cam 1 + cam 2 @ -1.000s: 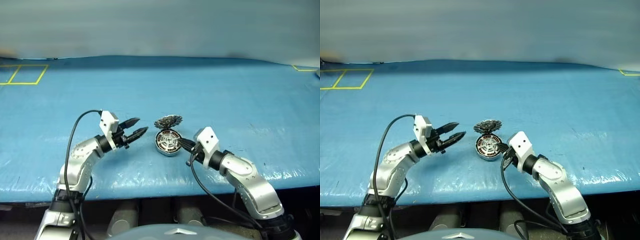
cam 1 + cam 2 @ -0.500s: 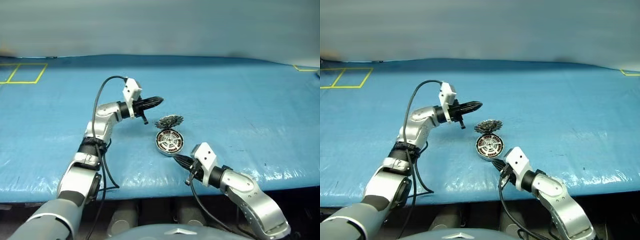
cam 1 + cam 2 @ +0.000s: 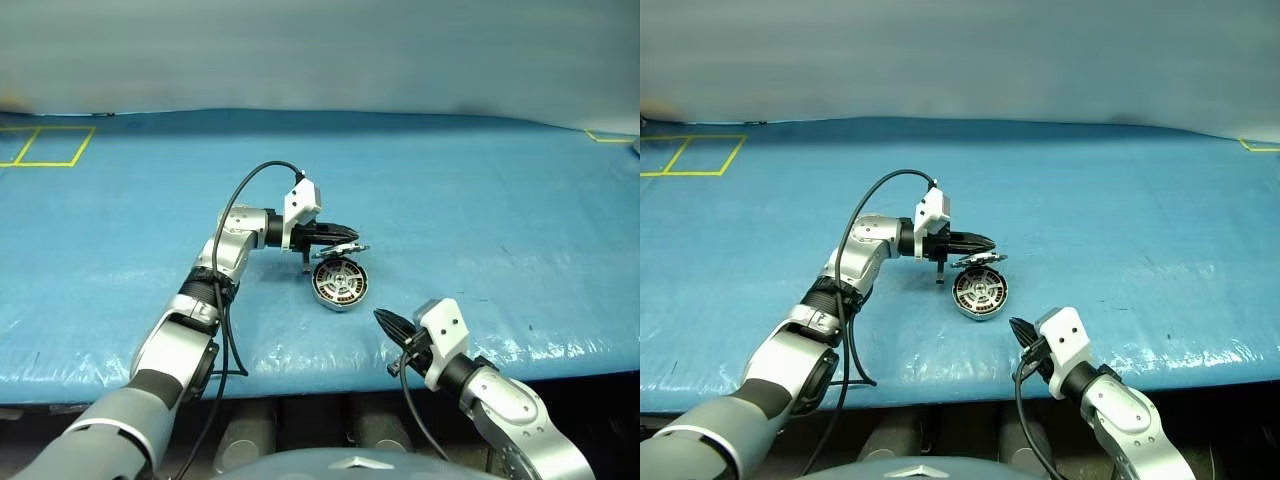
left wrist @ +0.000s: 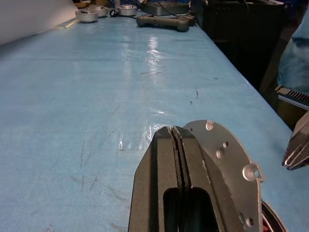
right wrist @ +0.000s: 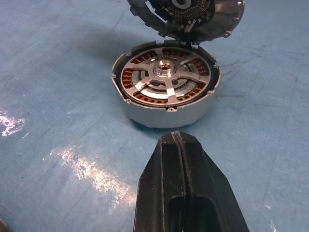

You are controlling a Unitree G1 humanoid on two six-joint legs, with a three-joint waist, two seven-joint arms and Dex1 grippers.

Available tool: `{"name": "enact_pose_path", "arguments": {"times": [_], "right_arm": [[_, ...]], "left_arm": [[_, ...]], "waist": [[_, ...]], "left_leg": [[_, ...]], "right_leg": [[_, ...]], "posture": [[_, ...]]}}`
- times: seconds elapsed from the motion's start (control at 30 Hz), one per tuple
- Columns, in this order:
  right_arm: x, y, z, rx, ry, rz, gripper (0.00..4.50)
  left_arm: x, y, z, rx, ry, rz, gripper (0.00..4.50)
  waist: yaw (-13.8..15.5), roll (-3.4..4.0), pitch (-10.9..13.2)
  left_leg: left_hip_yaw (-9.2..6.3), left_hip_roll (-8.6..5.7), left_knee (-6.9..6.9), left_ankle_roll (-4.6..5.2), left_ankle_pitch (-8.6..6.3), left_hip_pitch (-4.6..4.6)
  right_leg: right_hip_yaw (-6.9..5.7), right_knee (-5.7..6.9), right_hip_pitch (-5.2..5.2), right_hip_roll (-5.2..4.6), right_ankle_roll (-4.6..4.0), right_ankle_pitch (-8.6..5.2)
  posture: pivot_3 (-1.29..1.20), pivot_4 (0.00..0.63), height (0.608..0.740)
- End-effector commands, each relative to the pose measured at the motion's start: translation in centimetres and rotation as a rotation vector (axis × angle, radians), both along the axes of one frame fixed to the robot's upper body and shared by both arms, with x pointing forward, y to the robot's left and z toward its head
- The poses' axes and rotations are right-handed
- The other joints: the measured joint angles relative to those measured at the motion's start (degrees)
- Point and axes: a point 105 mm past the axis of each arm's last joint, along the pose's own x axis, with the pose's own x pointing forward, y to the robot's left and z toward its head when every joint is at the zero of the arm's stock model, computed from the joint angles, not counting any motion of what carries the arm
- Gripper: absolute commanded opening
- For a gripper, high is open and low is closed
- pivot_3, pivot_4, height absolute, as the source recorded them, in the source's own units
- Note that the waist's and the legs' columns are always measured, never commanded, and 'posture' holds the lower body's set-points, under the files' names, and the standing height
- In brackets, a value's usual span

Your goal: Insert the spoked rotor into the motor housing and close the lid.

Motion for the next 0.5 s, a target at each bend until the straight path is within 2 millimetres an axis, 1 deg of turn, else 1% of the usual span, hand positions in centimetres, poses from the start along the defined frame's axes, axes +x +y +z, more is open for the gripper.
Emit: {"name": "enact_pose_path", "arguments": {"times": [0.03,0.13,0.23,0.37,0.5], "right_arm": [[0.3,0.0,1.5,0.012,-0.077,-0.015,0.00],[0.5,0.2,1.7,0.019,-0.088,-0.018,0.00],[0.8,0.2,1.8,0.018,-0.098,-0.016,0.00],[0.9,0.2,2.0,0.017,-0.105,-0.010,0.00],[1.0,0.2,2.0,0.012,-0.107,-0.007,0.00]], "left_arm": [[-1.7,-0.7,-0.2,0.022,-0.029,-0.084,0.02],[-2.7,-0.7,-1.5,0.065,-0.026,-0.116,0.02],[-3.6,-0.6,-3.3,0.149,-0.030,-0.152,0.02],[-3.6,-0.3,-4.7,0.199,-0.020,-0.129,0.02],[-3.6,-0.2,-5.5,0.226,-0.033,-0.110,0.02]], "waist": [[0.0,0.01,0.0],[0.0,0.01,0.0],[0.0,0.01,0.0],[0.1,0.01,0.0],[0.2,0.02,0.0]], "left_leg": [[0.00,0.04,0.02,0.00,0.00,0.01],[0.01,0.18,0.12,0.00,0.00,0.01],[0.01,0.20,0.25,0.01,-0.01,-0.01],[0.01,0.20,0.40,0.03,-0.02,-0.03],[0.01,0.19,0.44,0.07,-0.04,-0.03]], "right_leg": [[0.00,0.01,0.01,0.00,-0.02,-0.01],[0.00,0.04,0.03,0.02,-0.06,-0.03],[-0.01,0.07,0.06,0.04,-0.10,-0.04],[0.00,0.08,0.10,0.03,-0.09,-0.04],[0.00,0.07,0.13,0.01,-0.07,-0.03]], "posture": [[0.00,0.150,0.740],[0.00,0.150,0.740],[0.00,0.150,0.740],[0.00,0.150,0.740],[0.00,0.150,0.740]]}}
